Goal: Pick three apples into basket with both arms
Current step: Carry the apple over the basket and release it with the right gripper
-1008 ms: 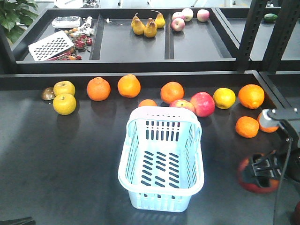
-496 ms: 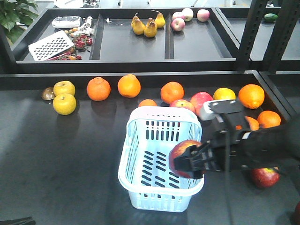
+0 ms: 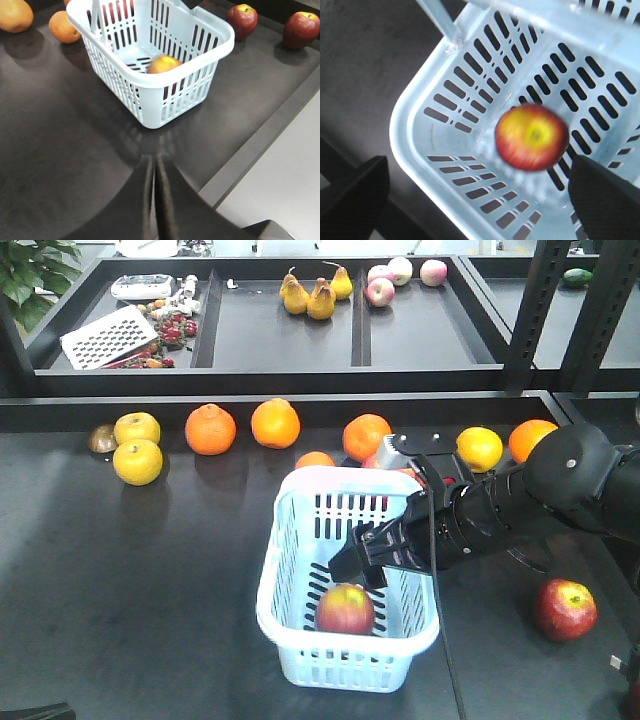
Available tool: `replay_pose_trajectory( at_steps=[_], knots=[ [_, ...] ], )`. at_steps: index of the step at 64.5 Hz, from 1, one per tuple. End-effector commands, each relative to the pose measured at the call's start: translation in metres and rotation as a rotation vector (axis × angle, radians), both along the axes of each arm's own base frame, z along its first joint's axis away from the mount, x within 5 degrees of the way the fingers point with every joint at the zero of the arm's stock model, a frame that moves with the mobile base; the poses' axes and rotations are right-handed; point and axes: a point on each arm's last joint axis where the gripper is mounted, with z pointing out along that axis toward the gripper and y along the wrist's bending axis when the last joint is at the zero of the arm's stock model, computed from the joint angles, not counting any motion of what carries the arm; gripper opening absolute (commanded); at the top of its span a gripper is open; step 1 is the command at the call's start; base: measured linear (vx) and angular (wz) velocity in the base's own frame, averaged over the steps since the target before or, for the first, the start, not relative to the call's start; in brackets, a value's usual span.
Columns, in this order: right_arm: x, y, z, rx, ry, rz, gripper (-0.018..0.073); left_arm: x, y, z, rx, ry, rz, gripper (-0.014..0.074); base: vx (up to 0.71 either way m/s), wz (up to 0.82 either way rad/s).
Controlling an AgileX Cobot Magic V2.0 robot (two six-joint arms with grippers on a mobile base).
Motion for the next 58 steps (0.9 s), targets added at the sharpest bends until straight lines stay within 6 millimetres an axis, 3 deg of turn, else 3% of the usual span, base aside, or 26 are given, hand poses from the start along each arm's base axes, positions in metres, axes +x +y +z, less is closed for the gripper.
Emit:
replay_pose_trajectory(
  at_steps=[1, 9, 15, 28, 42, 49, 58],
  knots=[
    [0.002, -0.001, 0.02, 0.027, -0.073, -0.007, 0.0669, 0.004, -0.001, 0.013, -0.06, -0.047, 0.024, -0.0008, 0.0, 0.0],
    [-0.003, -0.001, 0.023, 0.02, -0.053, 0.019, 0.058, 0.004, -0.001, 0.013, -0.06, -0.047, 0.024, -0.0008, 0.0, 0.0],
    [-0.012, -0.005, 0.03, 0.004, -0.023, 0.021, 0.044, 0.004, -0.001, 0.013, -0.06, -0.047, 0.024, -0.0008, 0.0, 0.0],
    [-0.031, -0.027, 0.055, -0.142, -0.073, -0.047, -0.0013, 0.004, -0.001, 0.013, -0.06, -0.047, 0.024, -0.0008, 0.0, 0.0],
    [-0.043, -0.06, 0.071, -0.363, -0.126, -0.226, -0.0008, 0.004, -0.001, 0.013, -0.06, -0.047, 0.024, -0.0008, 0.0, 0.0],
    [-0.039, -0.077, 0.07, -0.492, -0.169, -0.312, -0.0008, 0.004, -0.001, 0.013, -0.06, -0.047, 0.024, -0.0008, 0.0, 0.0],
    [-0.026, -0.106, 0.061, -0.515, -0.137, -0.435, -0.0007, 0.004, -0.001, 0.013, -0.06, -0.047, 0.024, -0.0008, 0.0, 0.0]
  ],
)
